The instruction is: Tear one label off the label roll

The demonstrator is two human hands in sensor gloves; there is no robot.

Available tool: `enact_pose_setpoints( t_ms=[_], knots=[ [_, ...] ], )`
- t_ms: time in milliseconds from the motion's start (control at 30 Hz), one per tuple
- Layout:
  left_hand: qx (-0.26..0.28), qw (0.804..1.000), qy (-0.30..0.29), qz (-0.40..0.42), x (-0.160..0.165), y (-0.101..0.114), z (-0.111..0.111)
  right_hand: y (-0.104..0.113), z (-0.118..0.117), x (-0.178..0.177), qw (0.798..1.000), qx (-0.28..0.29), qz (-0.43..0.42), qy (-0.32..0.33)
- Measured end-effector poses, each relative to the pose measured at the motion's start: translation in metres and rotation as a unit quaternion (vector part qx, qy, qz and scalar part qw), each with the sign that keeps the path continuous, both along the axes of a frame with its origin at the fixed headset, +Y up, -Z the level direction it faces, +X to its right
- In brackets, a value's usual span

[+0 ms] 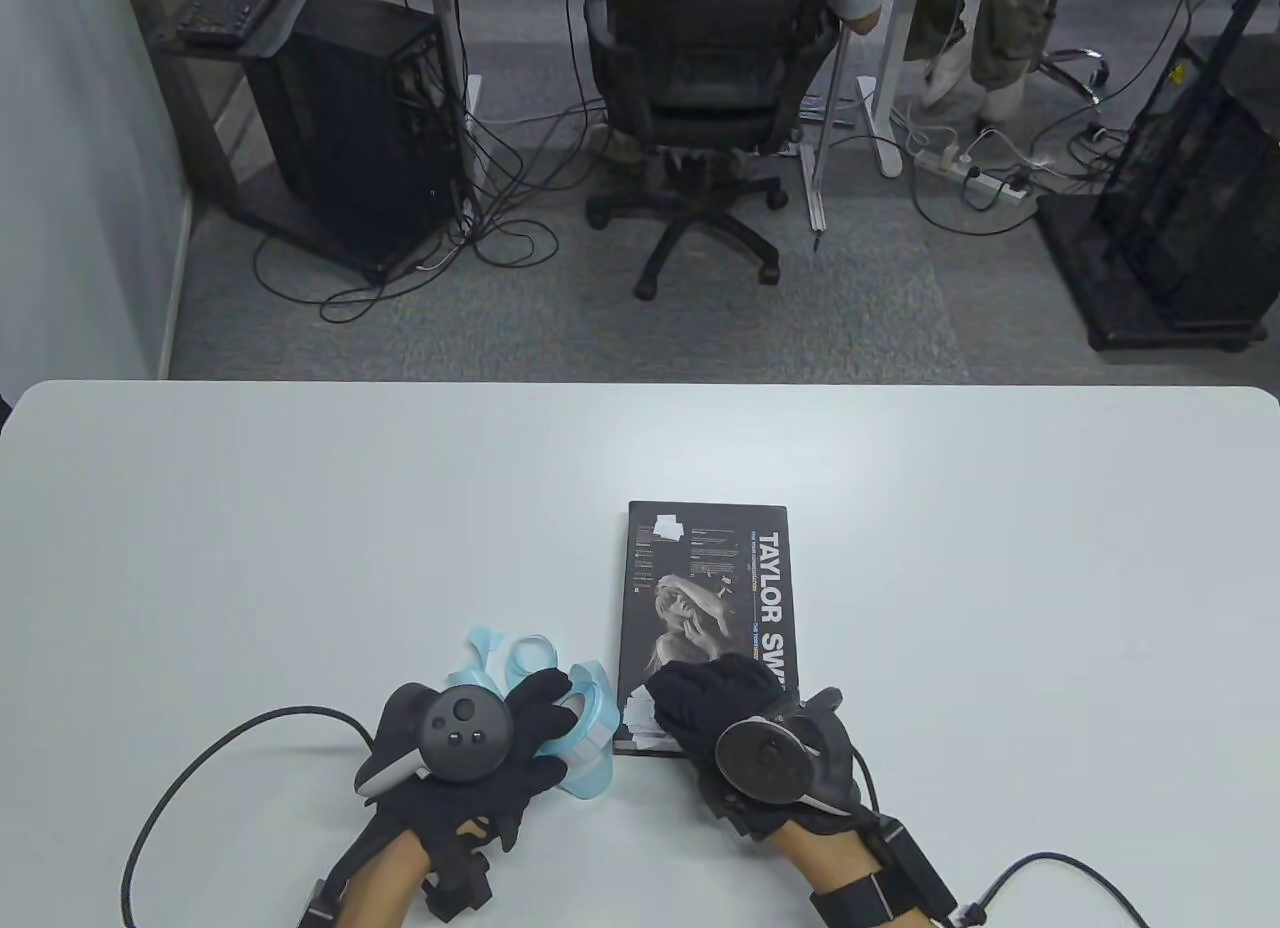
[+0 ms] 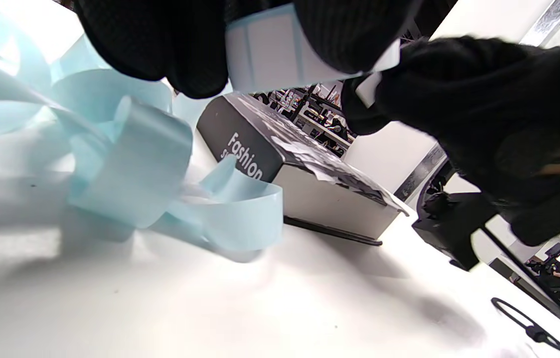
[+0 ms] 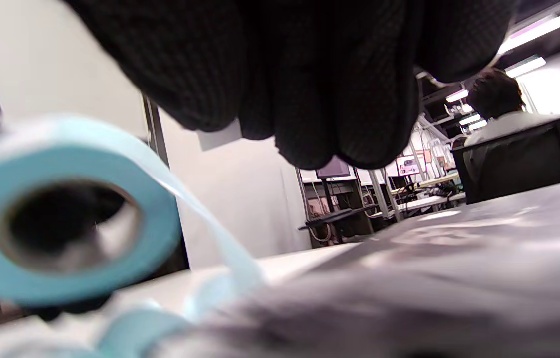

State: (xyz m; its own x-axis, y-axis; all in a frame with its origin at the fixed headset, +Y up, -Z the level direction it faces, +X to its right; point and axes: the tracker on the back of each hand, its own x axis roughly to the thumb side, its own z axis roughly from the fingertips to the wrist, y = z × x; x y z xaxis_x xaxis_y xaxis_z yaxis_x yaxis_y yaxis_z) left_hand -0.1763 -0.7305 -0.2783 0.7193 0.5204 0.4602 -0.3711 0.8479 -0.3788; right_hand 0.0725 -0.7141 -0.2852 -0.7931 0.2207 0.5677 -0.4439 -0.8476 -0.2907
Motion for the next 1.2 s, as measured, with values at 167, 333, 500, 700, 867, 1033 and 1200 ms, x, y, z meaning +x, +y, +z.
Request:
enact_pose_setpoints(
  t_ms=[167,333,500,700,867,1033,1200],
  knots=[
    [0.004,1.000,-0.002,-0.014,-0.001,0.000,0.001,-0.014,-0.009,-0.007,0.996,0.005,0.084,-0.004],
    [0.007,1.000,-0.001,-0.025,-0.003,0.000,0.001,-0.019,-0.008,-0.017,0.991,0.016,0.134,0.000],
    [0.009,0.999,0.001,-0.037,-0.004,0.000,0.002,-0.020,-0.008,-0.020,0.990,0.014,0.138,0.003],
    [0.011,0.999,0.000,-0.042,-0.004,0.000,0.002,-0.020,-0.010,-0.020,0.988,-0.028,0.149,0.010],
    [0.014,0.999,-0.001,-0.046,-0.004,0.001,0.002,-0.021,-0.010,-0.022,0.978,-0.103,0.180,0.025],
    [0.019,0.999,-0.001,-0.048,-0.005,0.001,0.002,-0.025,0.001,-0.027,0.967,-0.081,0.240,0.030],
    [0.026,0.998,0.008,-0.055,-0.010,0.001,0.003,-0.023,-0.010,-0.009,0.980,-0.131,0.147,0.030]
  ],
)
